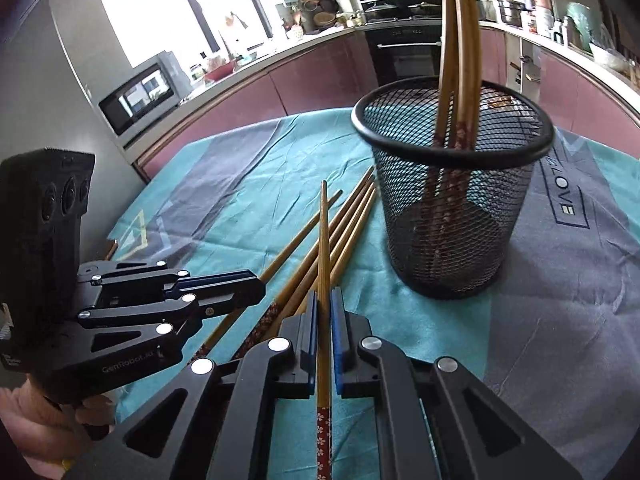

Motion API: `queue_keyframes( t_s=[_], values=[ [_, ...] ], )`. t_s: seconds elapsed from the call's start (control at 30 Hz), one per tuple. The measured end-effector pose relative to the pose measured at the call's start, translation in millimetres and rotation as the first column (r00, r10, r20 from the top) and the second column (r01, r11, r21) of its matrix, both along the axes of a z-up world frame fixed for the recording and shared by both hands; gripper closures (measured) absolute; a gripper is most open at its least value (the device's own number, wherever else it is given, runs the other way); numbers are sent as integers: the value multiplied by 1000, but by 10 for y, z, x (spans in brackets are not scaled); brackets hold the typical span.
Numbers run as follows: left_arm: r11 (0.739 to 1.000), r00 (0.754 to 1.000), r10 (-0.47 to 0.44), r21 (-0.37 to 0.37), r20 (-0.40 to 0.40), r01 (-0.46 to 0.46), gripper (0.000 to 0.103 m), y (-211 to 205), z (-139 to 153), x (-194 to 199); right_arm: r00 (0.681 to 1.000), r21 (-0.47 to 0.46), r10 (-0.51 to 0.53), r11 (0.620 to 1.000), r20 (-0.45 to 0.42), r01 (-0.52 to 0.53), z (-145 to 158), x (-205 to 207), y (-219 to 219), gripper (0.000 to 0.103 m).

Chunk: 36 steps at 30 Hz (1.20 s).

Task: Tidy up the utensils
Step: 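Lift the grasped chopstick upright with the left gripper toward the cup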

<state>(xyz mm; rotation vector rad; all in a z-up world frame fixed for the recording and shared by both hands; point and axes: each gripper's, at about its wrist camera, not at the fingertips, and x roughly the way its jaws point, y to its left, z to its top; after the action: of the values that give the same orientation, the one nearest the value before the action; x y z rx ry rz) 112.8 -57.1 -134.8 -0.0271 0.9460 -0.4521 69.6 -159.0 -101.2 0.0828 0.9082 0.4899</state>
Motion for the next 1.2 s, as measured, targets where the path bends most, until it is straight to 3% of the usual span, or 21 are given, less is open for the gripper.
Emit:
queue_keyframes(
  t_s=[0.3,0.67,1.2],
  values=[
    [998,998,-52,26,-41,53,94,-17,-125,69,999,-76,13,997,-33,-15,-113,100,50,94],
    [999,998,-34,10,-48,34,96,-21,-83,162,1000,-32,21,999,-7,-22,-42,100,-28,97],
    [985,993,-69,-152,98,83,96,180,617,-84,989,86,10,996,150,-23,583,-210,-313,97]
  ],
)
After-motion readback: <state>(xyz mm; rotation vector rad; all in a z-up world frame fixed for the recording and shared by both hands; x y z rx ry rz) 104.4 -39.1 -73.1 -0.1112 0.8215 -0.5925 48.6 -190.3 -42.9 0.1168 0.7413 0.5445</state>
